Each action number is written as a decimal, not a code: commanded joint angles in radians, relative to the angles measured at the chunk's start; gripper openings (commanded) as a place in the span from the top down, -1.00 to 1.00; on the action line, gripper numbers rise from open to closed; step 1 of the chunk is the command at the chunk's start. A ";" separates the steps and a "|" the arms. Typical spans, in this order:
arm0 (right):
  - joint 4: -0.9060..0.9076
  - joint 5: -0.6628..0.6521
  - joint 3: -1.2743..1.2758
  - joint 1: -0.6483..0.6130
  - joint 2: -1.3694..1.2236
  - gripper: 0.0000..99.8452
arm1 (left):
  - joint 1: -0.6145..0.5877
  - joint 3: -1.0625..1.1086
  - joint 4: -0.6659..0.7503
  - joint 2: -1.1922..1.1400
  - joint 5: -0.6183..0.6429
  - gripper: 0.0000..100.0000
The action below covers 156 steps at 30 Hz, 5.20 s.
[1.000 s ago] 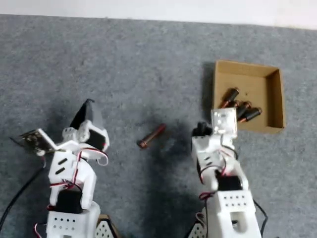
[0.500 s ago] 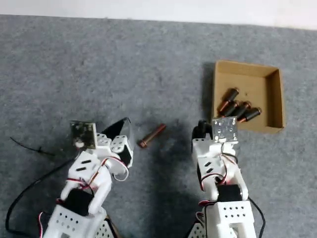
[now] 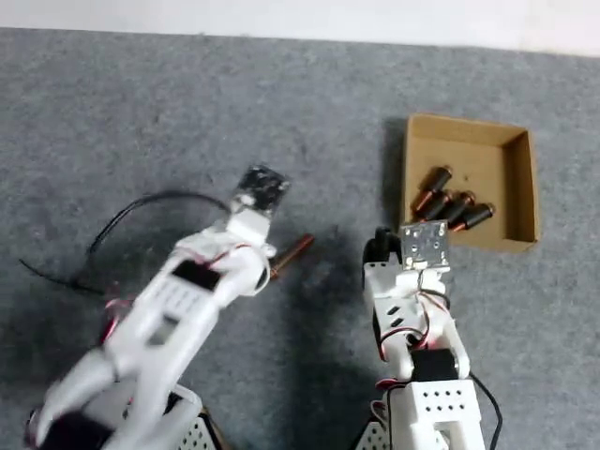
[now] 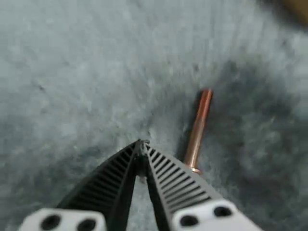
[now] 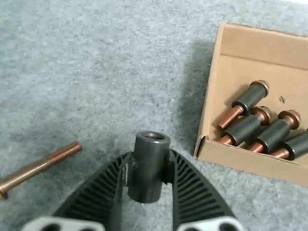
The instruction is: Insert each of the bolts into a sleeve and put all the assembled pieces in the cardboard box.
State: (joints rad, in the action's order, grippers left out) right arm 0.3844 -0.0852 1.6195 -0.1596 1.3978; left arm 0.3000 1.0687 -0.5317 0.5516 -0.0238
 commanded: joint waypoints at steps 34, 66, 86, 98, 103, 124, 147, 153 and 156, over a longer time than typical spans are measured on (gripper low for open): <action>-0.035 -0.014 -0.015 0.008 0.021 0.99 | 0.084 -0.389 -0.203 -0.496 -0.081 0.75; -0.087 -0.055 0.027 0.005 0.022 0.99 | -0.143 -0.314 -0.365 -0.317 -0.681 0.99; -0.114 -0.055 0.045 0.005 0.024 0.99 | -0.374 -0.437 -0.496 -0.314 -1.002 0.99; -0.114 -0.057 0.045 0.005 0.024 0.99 | -0.349 -0.479 -0.672 -0.315 -1.178 0.99; -0.114 -0.057 0.045 0.005 0.024 0.99 | -0.352 -0.481 -0.818 -0.315 -1.363 0.99; -0.114 -0.095 0.045 0.004 0.024 0.98 | -0.367 -0.880 -0.887 -0.664 -1.304 0.99; -0.114 -0.098 0.045 0.004 0.024 0.98 | -0.372 -1.495 -1.169 -1.021 -0.080 0.73; -0.116 -0.098 0.045 0.004 0.022 0.98 | -0.352 -1.451 -1.163 -1.023 0.661 0.73; -0.116 -0.098 0.045 0.004 0.022 0.98 | -0.294 -1.451 -1.168 -1.023 0.790 0.73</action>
State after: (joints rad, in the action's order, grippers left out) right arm 0.3046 -0.1741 1.6671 -0.1596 1.4039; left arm -0.0667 -0.3721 -1.6947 -0.4780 0.4764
